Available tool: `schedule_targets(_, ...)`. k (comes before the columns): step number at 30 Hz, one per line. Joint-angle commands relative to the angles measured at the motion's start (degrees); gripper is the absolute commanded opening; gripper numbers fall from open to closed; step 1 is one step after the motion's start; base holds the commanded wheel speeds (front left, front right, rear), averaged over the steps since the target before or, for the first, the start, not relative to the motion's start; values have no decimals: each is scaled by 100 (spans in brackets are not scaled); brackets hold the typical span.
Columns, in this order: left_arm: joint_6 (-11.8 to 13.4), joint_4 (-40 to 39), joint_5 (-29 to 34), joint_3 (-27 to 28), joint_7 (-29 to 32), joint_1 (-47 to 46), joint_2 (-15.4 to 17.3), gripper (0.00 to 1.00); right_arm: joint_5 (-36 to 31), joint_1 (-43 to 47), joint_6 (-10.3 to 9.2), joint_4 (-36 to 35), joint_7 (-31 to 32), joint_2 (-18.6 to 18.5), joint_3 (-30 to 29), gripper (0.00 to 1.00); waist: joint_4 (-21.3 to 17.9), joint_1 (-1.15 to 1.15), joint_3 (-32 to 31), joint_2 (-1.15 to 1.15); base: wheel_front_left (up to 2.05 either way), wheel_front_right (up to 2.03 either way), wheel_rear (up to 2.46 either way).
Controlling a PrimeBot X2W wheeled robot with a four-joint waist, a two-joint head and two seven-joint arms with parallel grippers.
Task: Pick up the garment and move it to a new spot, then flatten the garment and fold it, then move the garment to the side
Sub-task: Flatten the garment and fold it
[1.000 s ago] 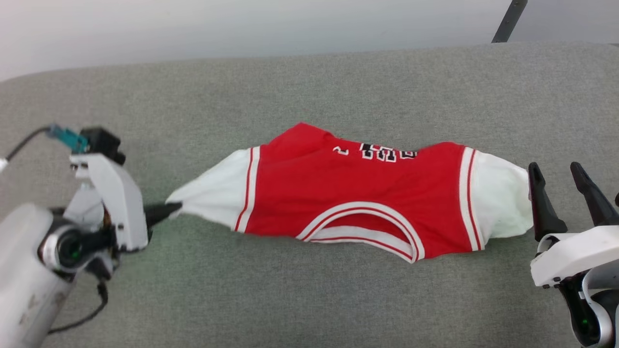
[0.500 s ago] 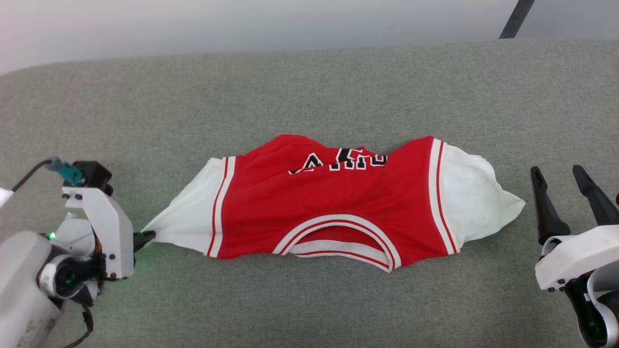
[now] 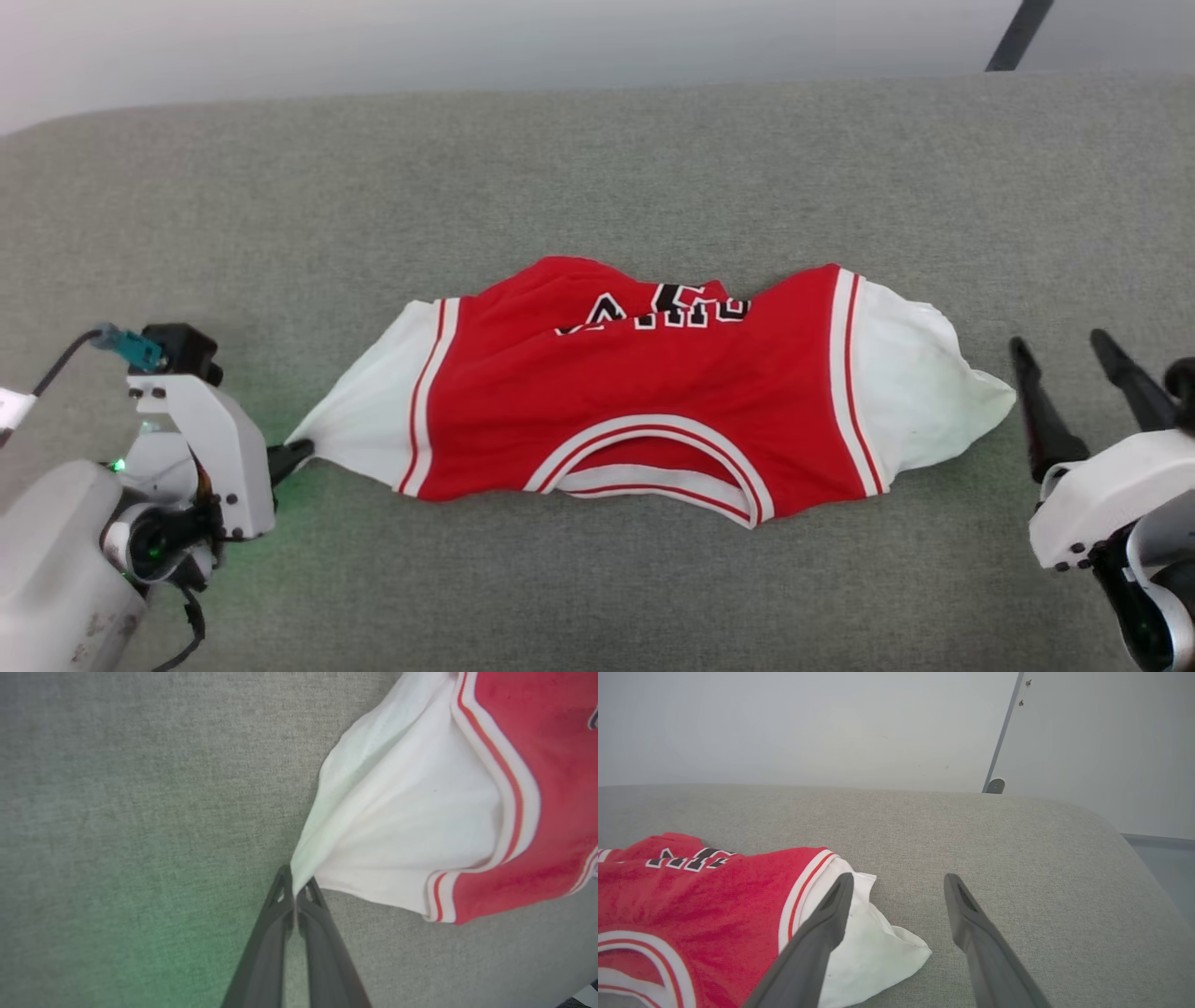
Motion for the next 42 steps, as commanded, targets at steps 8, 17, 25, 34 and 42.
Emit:
schedule_targets(8,-141,-17,283,80,-1055,-63,-51,100,32,89,-6,114,712,-741,839,100,205,0,-146,0,0,0,0)
schedule_targets(17,265,-715,903,324,-2986,448,-96,100,444,298,-6,44,1803,-1615,1251,100,396,0,-178,0,0,0,0)
schedule_targets(25,946,-1377,1524,383,-4157,1076,-175,100,872,244,-6,-200,2477,-2178,1458,100,566,0,-19,0,0,0,0)
schedule_targets(34,1277,-1943,2056,680,-4367,1579,-408,100,939,-150,-6,50,2740,-2578,1736,100,909,0,262,0,0,0,0)
schedule_targets(42,1182,-2199,2215,1129,-4365,1711,-485,100,915,-209,-6,417,2738,-2703,1984,100,1058,0,374,0,0,0,0)
